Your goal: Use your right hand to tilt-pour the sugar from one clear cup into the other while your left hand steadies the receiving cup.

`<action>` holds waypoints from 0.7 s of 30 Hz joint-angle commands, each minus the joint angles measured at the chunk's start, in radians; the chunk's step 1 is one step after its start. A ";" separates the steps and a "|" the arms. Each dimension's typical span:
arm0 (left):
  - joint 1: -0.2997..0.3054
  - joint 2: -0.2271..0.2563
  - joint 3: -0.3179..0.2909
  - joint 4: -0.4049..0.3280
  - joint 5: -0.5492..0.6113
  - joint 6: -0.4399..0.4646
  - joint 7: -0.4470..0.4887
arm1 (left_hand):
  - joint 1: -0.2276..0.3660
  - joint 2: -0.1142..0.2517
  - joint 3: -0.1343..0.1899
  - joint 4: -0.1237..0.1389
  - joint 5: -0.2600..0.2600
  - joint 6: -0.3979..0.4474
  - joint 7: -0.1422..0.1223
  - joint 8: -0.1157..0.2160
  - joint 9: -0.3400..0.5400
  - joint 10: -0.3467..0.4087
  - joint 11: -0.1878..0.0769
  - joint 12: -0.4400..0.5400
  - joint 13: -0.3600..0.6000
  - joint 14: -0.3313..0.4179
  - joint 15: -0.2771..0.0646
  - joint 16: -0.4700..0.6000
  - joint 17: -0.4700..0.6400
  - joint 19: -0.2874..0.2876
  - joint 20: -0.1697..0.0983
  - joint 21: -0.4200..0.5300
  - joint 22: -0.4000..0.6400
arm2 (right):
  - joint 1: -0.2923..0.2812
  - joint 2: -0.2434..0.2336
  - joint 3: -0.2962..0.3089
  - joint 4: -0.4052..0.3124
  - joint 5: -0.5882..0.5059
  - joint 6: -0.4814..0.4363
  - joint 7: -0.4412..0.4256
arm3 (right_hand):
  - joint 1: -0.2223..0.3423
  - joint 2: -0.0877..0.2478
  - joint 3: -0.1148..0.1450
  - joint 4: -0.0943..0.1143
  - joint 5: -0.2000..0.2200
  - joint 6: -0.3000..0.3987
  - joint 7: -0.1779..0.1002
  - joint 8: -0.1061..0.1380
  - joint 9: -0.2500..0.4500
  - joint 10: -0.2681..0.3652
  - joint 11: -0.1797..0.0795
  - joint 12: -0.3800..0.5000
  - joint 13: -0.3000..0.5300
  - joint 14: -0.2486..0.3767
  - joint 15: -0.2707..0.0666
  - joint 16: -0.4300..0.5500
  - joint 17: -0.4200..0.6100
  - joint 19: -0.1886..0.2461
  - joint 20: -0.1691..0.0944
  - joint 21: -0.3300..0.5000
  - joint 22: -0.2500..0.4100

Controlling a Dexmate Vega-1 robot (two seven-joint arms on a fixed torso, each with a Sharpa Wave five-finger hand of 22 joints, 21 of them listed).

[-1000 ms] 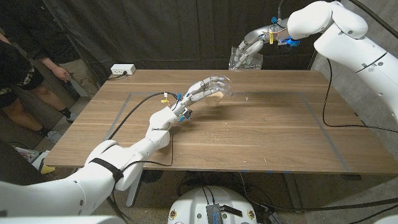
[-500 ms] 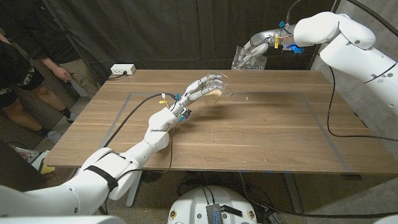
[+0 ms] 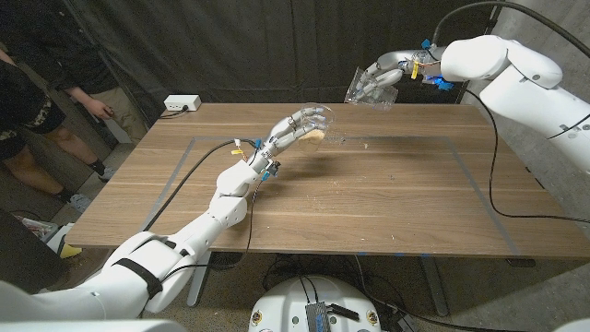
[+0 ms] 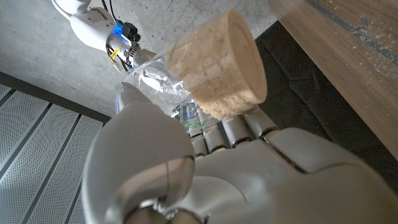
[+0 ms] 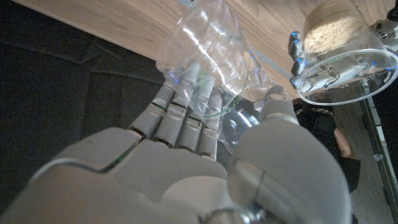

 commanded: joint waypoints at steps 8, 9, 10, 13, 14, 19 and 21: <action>0.051 0.083 0.027 -0.141 -0.019 0.046 0.094 | 0.006 0.002 -0.006 0.009 0.003 -0.006 0.000 0.001 0.005 -0.003 0.004 0.002 0.003 0.002 -0.136 -0.001 -0.001 0.002 -0.039 0.004 0.001 | -0.163 -0.021 0.108 -0.047 0.117 -0.049 -0.258 | 0.012 0.018 0.003 0.000 0.004 0.059 -0.048 0.002 0.008 0.018 -0.004 0.001 0.002 0.021 -0.149 0.006 0.007 0.017 -0.063 0.007 0.002; 0.052 0.088 0.028 -0.147 -0.019 0.048 0.098 | 0.006 0.002 -0.006 0.009 0.003 -0.006 0.000 0.001 0.005 -0.003 0.001 0.002 0.003 0.003 -0.136 -0.001 -0.001 0.002 -0.039 0.005 0.001 | -0.173 -0.020 0.115 -0.048 0.124 -0.051 -0.273 | 0.012 0.018 0.003 0.000 0.004 0.059 -0.047 0.002 0.008 0.019 0.000 0.001 0.003 0.022 -0.149 0.006 0.007 0.017 -0.063 0.007 0.002; 0.053 0.092 0.029 -0.152 -0.019 0.051 0.102 | 0.006 0.002 -0.006 0.010 0.003 -0.005 0.001 0.002 0.005 -0.003 0.000 0.002 0.003 0.002 -0.136 -0.001 -0.001 0.003 -0.038 0.005 0.001 | -0.185 -0.018 0.123 -0.049 0.134 -0.051 -0.289 | 0.013 0.018 0.003 0.000 0.004 0.058 -0.047 0.001 0.008 0.019 0.003 0.001 0.003 0.023 -0.149 0.006 0.007 0.019 -0.065 0.007 0.002; 0.055 0.103 0.030 -0.164 -0.022 0.054 0.109 | 0.006 0.002 -0.006 0.010 0.003 -0.006 0.001 0.002 0.006 -0.004 -0.002 0.001 0.003 0.002 -0.137 -0.001 -0.002 0.002 -0.037 0.005 0.000 | -0.218 -0.008 0.145 -0.051 0.157 -0.052 -0.343 | 0.013 0.019 0.004 0.000 0.004 0.059 -0.046 0.001 0.009 0.022 0.000 0.001 0.001 0.028 -0.149 0.008 0.008 0.020 -0.065 0.007 0.001; 0.056 0.107 0.031 -0.168 -0.022 0.056 0.112 | 0.006 0.002 -0.006 0.011 0.003 -0.005 0.001 0.002 0.006 -0.004 -0.003 0.001 0.003 0.002 -0.136 -0.001 -0.002 0.003 -0.037 0.005 0.000 | -0.226 -0.007 0.149 -0.052 0.161 -0.055 -0.358 | 0.013 0.019 0.004 0.000 0.004 0.058 -0.046 0.001 0.009 0.023 0.003 0.001 0.001 0.029 -0.149 0.008 0.008 0.020 -0.065 0.007 0.001; 0.063 0.129 0.031 -0.196 -0.026 0.070 0.127 | 0.007 0.003 -0.006 0.011 0.002 -0.005 0.001 0.003 0.008 -0.005 -0.003 0.000 0.004 0.002 -0.135 -0.001 -0.004 0.002 -0.037 0.005 0.000 | -0.256 0.002 0.155 -0.052 0.174 -0.051 -0.422 | 0.015 0.019 0.005 -0.001 0.004 0.058 -0.045 0.001 0.010 0.029 0.002 0.002 0.001 0.033 -0.149 0.010 0.009 0.027 -0.065 0.009 0.001; 0.065 0.138 0.031 -0.205 -0.025 0.075 0.135 | 0.008 0.002 -0.006 0.012 0.002 -0.005 -0.002 0.003 0.008 -0.003 -0.001 0.001 0.004 0.003 -0.137 -0.001 -0.004 0.003 -0.038 0.005 0.000 | -0.261 0.003 0.153 -0.054 0.175 -0.057 -0.438 | 0.016 0.020 0.005 -0.002 0.004 0.059 -0.045 0.001 0.011 0.030 0.004 0.002 0.001 0.036 -0.149 0.011 0.010 0.028 -0.064 0.010 0.001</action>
